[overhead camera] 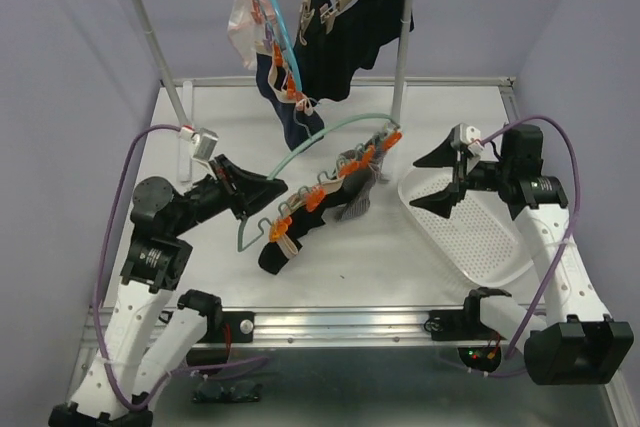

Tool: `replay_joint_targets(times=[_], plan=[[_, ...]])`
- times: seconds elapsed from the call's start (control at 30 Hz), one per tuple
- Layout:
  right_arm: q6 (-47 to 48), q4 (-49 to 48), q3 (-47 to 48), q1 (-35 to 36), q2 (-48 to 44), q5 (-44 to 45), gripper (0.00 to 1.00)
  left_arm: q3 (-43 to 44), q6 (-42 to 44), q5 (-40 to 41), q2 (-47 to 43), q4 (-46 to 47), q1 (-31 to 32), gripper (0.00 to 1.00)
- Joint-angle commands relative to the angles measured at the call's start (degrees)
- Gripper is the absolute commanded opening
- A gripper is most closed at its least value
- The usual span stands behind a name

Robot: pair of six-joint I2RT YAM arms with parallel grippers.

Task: Remove the underwear clipped to the hanger
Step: Remove the underwear from the hanger.

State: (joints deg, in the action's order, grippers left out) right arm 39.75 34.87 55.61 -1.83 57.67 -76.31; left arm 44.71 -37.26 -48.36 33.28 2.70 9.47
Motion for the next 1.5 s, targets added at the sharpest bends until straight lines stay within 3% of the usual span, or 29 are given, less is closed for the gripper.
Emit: replay_joint_targets(times=[0.0,0.07,0.17,0.3,0.4,0.63,0.87,1.1,1.47], plan=[[-3.6,0.5,7.1,3.7,1.4,3.4,1.00,6.4,5.5,10.5,4.7,8.4,14.9,0.00],[-6.0,0.5,8.3,3.6,2.0,7.6,1.00,8.4,7.6,13.7,7.8,8.2,19.4,0.00],[-7.9,0.8,8.9,3.6,-0.3,13.4,1.00,9.9,8.9,15.6,9.9,8.1,20.7,0.00],[-2.8,4.0,9.0,3.6,-6.0,24.8,1.00,10.8,10.5,16.3,10.1,6.6,20.8,0.00],[0.9,9.0,10.7,3.6,-6.7,27.3,1.00,11.7,13.2,16.8,10.0,3.3,20.8,0.00],[-1.1,9.1,9.6,3.5,-3.9,29.1,1.00,13.1,18.1,15.7,7.9,-4.3,20.8,0.00],[-20.2,2.1,11.2,3.6,2.5,27.8,1.00,11.8,16.8,15.0,4.3,-5.9,20.8,0.00],[-42.2,-15.9,5.7,3.7,2.0,26.2,1.00,10.9,13.5,15.0,2.1,-4.5,20.8,0.00],[-47.0,-23.7,4.9,10.5,4.6,43.8,0.98,9.2,8.1,15.1,1.1,-1.6,20.8,0.00]])
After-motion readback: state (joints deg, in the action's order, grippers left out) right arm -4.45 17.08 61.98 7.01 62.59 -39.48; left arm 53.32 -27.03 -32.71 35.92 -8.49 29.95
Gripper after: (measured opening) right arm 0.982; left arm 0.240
